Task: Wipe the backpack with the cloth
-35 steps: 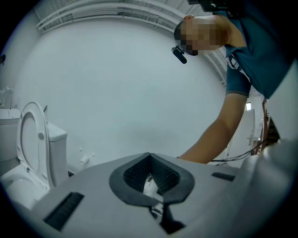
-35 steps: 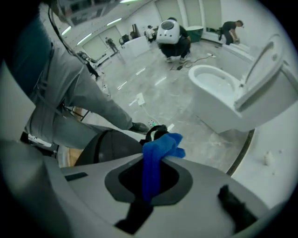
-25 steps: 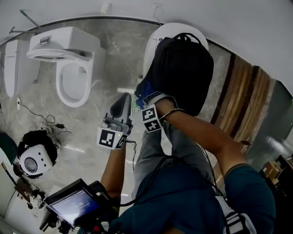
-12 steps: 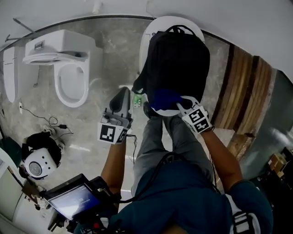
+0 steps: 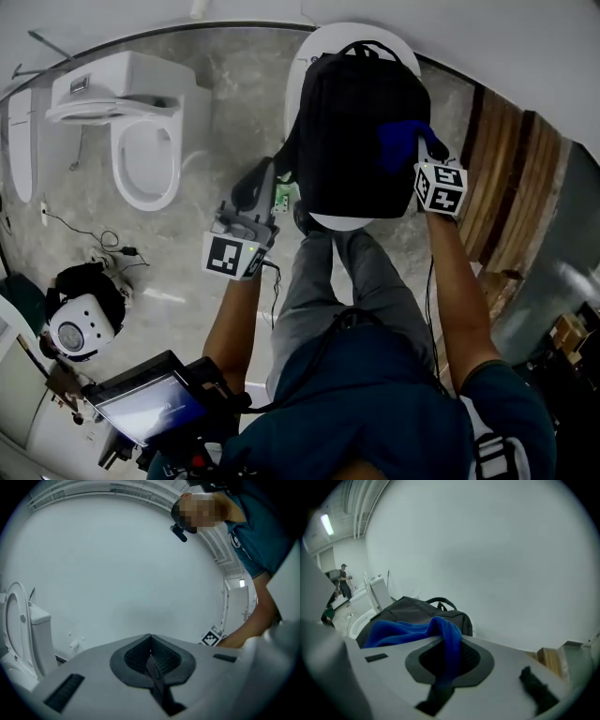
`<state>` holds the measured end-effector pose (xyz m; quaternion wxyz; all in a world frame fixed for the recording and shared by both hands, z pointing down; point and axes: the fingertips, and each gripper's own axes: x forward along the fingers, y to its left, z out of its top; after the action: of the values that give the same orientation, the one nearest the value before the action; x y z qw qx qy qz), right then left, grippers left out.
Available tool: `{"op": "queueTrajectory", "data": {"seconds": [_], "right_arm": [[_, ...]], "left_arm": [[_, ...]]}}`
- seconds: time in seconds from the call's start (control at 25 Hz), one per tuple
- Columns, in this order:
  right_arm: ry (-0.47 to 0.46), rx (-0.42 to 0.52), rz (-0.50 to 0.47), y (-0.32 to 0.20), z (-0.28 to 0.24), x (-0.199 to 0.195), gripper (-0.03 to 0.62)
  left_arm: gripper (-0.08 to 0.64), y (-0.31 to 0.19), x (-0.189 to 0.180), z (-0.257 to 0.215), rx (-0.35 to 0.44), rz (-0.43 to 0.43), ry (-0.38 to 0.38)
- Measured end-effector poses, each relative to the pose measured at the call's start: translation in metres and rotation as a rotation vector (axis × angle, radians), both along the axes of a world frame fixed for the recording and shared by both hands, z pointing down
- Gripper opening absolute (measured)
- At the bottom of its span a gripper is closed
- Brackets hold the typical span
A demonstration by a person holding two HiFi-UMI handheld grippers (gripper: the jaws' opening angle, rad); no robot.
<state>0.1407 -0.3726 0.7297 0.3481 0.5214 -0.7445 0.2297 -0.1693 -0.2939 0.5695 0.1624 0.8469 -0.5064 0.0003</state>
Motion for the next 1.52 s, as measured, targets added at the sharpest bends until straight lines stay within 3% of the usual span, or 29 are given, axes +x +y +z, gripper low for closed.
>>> {"op": "queueTrajectory", "data": {"seconds": [0.12,0.28,0.48,0.56,0.92,1.16,1.36,1.52], "right_arm": [[0.097,0.044,-0.064,-0.051,0.01,-0.017,0.025],[0.142,0.025,-0.215,-0.095,0.031,-0.071,0.025],[0.128,0.005,-0.476,-0.099,0.032,-0.154,0.024],[0.076,0.011,-0.525,-0.089,0.026,-0.176,0.023],[-0.154,0.141,-0.497,-0.026,-0.024,-0.19,0.023],[-0.295,0.122,-0.417,0.025,-0.055,-0.178,0.023],[-0.404,0.208,-0.28,0.051,-0.132,-0.154,0.023],[-0.454,0.334,-0.222,0.068,-0.211,-0.132,0.023]], "left_arm": [[0.003,0.0,0.002,0.001,-0.016,-0.008,-0.016],[0.003,0.004,0.006,0.006,-0.033,-0.008,-0.023],[0.003,0.005,0.012,0.004,-0.032,-0.008,-0.021],[0.003,0.004,0.015,0.001,-0.027,-0.008,-0.02],[0.003,0.007,0.019,-0.023,0.001,0.023,0.002],[0.003,0.018,0.024,-0.06,0.036,0.066,0.007],[0.003,0.037,0.027,-0.097,0.066,0.114,-0.004],[0.003,0.057,0.027,-0.137,0.108,0.148,0.001]]}}
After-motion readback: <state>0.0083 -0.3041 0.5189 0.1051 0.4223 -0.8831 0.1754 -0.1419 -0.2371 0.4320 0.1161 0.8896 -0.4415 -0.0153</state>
